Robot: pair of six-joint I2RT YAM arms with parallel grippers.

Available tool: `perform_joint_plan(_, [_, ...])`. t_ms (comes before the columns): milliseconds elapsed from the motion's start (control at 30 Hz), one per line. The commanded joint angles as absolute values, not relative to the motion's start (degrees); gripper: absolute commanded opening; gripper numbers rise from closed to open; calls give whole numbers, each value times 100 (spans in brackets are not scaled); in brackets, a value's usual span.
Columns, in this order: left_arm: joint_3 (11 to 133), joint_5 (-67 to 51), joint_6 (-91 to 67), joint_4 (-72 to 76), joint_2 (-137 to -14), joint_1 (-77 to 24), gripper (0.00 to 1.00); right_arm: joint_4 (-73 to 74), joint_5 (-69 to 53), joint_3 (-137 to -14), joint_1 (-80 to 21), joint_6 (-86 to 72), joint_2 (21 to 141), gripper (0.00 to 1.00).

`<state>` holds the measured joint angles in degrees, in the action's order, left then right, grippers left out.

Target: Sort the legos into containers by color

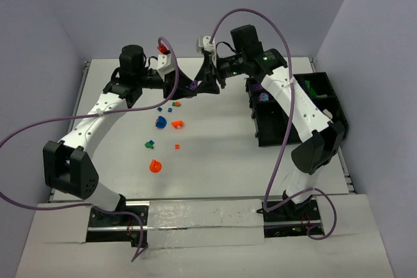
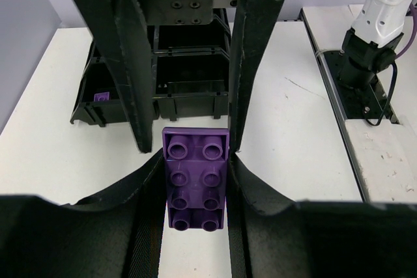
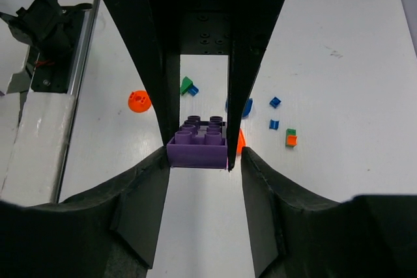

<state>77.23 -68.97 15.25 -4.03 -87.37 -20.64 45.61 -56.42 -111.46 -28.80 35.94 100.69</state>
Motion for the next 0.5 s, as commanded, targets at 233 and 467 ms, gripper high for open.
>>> perform_joint_plan(233, [7875,-6881,1335,-102,-8669,-2118,21,4782,-5572,-11409,-3029,3841,10072,31])
perform_joint_plan(467, [7772,-6582,1217,-185,-8639,-2100,94,4677,-5377,-11348,-2990,3715,9992,0])
